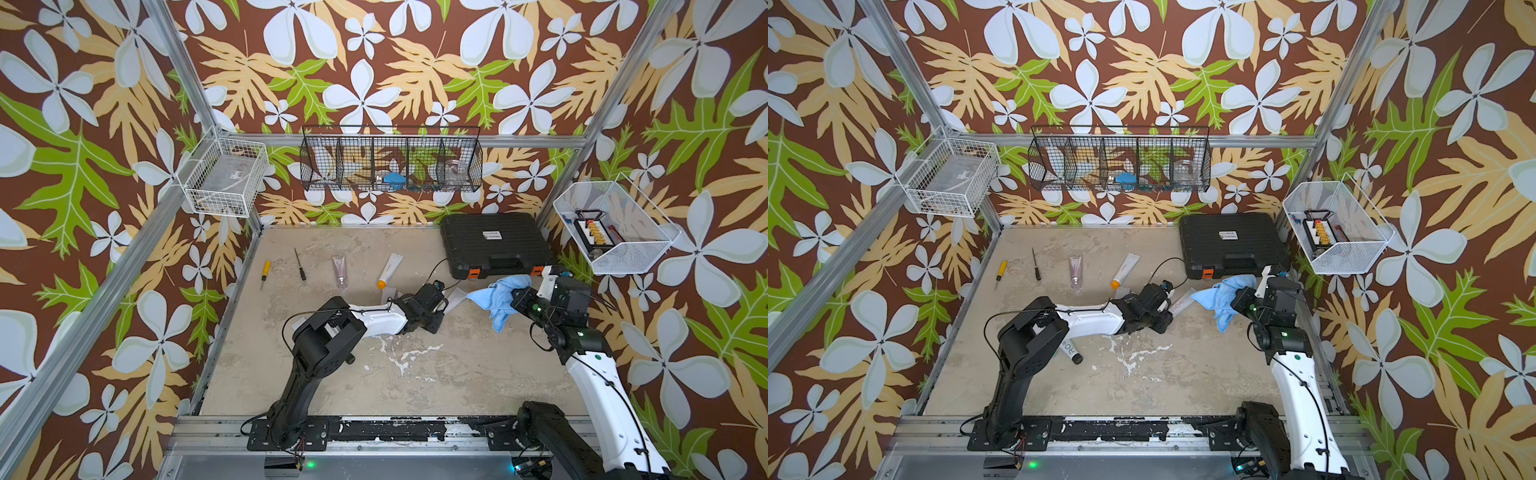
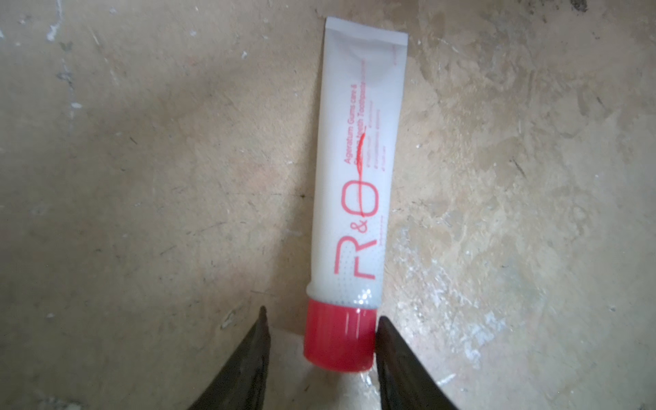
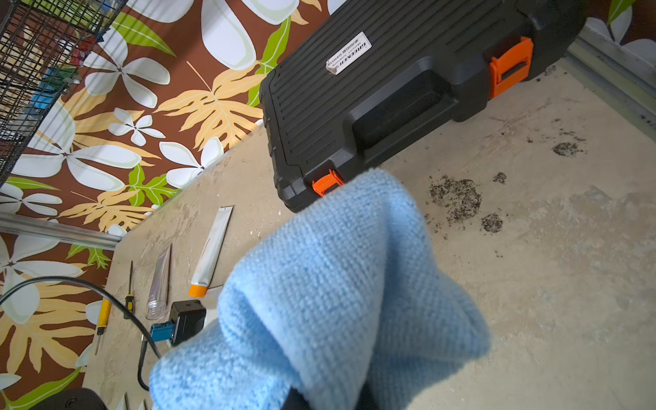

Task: Wipe the surface of the toothpaste tube
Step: Move the toothpaste to the center of the board.

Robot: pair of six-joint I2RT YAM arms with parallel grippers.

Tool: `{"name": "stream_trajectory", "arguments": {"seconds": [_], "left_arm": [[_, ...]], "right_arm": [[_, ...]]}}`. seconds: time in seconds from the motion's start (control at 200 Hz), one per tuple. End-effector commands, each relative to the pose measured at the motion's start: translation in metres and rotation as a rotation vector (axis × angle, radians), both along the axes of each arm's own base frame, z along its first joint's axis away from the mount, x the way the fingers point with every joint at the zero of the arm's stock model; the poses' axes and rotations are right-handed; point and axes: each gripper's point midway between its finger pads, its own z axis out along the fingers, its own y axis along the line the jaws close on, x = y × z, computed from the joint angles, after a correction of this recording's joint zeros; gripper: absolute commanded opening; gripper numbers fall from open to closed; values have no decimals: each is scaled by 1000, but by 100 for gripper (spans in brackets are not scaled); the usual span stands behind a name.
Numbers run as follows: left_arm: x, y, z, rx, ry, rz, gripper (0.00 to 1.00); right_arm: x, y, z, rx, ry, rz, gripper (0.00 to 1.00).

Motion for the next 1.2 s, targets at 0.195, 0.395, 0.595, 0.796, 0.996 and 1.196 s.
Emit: {"name": "stream_trajectory", "arguments": {"seconds": [0.195, 0.395, 0.595, 0.796, 0.996, 1.196], "left_arm": [[6, -10, 6, -32, -44, -33, 49], [5, -12, 8, -44, -46, -44, 46], [2, -12, 5, -45, -46, -62, 40], [0, -11, 5, -46, -45, -65, 32], [-5, -10, 8, -53, -41, -83, 25], [-22, 4, 15, -60, -23, -105, 24]], "right_arm": [[2, 7, -1, 10, -13, 42, 0], [2, 6, 3, -5, -22, 48, 0], [3, 9, 3, -3, -33, 67, 0], [5, 11, -1, 10, -19, 76, 0], [5, 16, -6, 24, -5, 106, 0], [5, 19, -20, 30, 17, 128, 0]]}}
